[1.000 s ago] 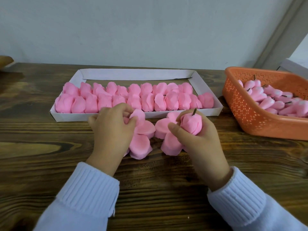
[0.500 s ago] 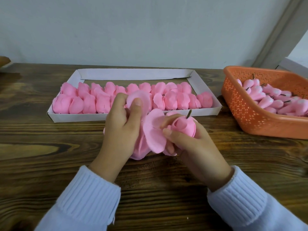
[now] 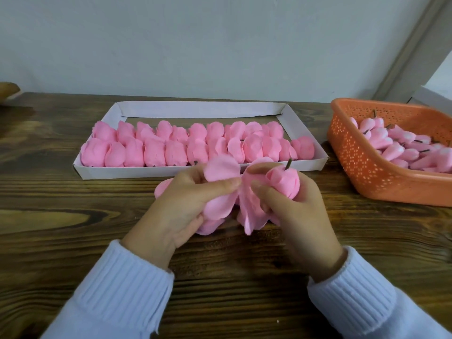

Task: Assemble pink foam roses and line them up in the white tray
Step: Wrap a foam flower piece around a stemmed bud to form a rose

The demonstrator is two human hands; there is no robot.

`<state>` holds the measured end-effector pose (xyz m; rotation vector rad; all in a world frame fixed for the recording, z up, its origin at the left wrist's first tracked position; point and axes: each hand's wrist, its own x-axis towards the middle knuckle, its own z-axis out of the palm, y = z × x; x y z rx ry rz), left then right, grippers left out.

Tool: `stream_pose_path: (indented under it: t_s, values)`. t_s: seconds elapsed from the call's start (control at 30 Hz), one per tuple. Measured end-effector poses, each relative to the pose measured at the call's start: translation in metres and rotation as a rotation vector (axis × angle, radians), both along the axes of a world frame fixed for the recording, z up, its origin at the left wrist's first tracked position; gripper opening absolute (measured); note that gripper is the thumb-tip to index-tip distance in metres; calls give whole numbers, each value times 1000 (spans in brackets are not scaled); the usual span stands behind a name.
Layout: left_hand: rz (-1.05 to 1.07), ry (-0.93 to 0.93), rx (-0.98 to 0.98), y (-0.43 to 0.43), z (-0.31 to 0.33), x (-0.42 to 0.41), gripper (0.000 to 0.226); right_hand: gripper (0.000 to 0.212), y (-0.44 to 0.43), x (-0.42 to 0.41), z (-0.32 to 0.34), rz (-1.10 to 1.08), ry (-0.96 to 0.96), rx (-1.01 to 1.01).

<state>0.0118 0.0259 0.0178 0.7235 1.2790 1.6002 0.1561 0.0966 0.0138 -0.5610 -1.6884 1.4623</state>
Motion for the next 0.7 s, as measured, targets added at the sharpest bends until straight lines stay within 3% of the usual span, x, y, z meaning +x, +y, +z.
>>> stream_pose_path:
  t_s: [0.17,0.27,0.37,0.43,0.53,0.6,0.7]
  values:
    - [-12,-10,-42,3,-4,4,11,20,2,0,-4,-66,-15,16]
    - [39,-17,-82,5,-5,4,17,15,5,0,-5,-235,48,109]
    - [127,-28,-111,6,-8,3,18,10,5,2,-2,-239,139,117]
    - [198,-73,-72,10,-9,2,18,7,2,3,1,-79,166,87]
    - [178,-98,-5,10,-7,7,17,12,-4,2,3,385,88,-113]
    - [170,-17,56,9,-9,8,11,17,-7,0,4,652,-50,-251]
    - [184,271,169,6,-7,12,18,21,-9,0,4,776,-204,-379]
